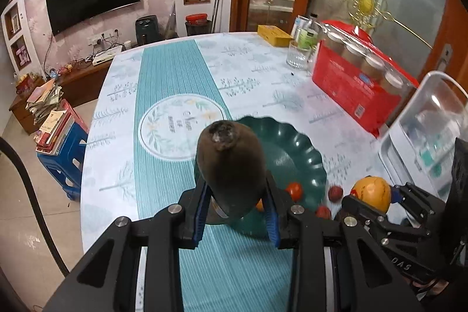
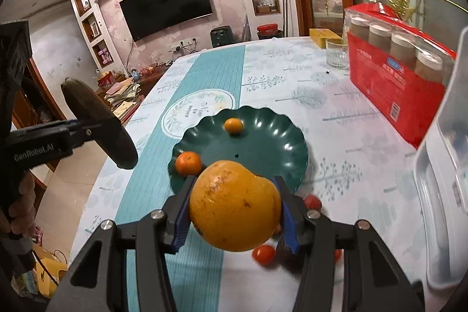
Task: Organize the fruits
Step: 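Carry the banana and grapefruit onto the green plate with both tools, then open both tools on the plate and withdraw them, then grasp the avocado with the right tool while the left tool grasps a cherry tomato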
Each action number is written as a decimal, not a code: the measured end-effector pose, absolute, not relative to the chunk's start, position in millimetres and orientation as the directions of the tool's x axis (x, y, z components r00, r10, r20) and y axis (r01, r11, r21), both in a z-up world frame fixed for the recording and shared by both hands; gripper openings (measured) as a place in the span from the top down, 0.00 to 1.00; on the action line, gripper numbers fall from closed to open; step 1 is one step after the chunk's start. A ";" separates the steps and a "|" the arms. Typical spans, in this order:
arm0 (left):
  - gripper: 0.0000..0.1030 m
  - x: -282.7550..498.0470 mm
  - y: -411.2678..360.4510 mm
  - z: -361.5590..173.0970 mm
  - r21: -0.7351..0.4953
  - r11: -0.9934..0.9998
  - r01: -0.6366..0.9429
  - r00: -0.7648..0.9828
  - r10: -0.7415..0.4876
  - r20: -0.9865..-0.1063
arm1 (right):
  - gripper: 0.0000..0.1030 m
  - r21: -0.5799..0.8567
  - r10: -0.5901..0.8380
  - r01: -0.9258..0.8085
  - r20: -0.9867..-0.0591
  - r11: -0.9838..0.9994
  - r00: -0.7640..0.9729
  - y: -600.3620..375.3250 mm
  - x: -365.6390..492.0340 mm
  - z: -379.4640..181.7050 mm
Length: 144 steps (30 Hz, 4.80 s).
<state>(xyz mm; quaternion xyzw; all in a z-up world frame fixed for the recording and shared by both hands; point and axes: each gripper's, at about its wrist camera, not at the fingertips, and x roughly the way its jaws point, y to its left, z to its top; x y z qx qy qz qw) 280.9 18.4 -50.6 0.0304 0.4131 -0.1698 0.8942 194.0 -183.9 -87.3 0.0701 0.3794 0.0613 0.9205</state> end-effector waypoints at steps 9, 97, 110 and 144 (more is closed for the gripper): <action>0.69 327.5 -9.4 -65.6 -0.112 0.941 0.319 0.576 -0.286 -0.766 | 0.50 0.182 0.191 -0.085 -0.712 0.980 0.675 -202.3 245.5 -105.9; 0.22 120.7 31.0 -113.6 -0.245 0.936 0.252 0.381 -0.329 -0.864 | 0.35 0.058 -0.012 0.090 -0.774 0.994 0.633 -185.8 57.6 -89.8; 0.22 140.0 -18.8 -117.6 -0.225 0.967 0.116 0.428 -0.253 -0.867 | 0.34 0.011 0.107 -0.157 -0.776 0.988 0.621 -221.7 88.0 -87.3; 0.43 226.0 -88.2 -219.1 -0.338 0.918 -0.208 0.258 -0.281 -0.924 | 0.27 -0.107 0.285 -0.574 -0.785 0.812 0.550 -237.5 162.6 -176.7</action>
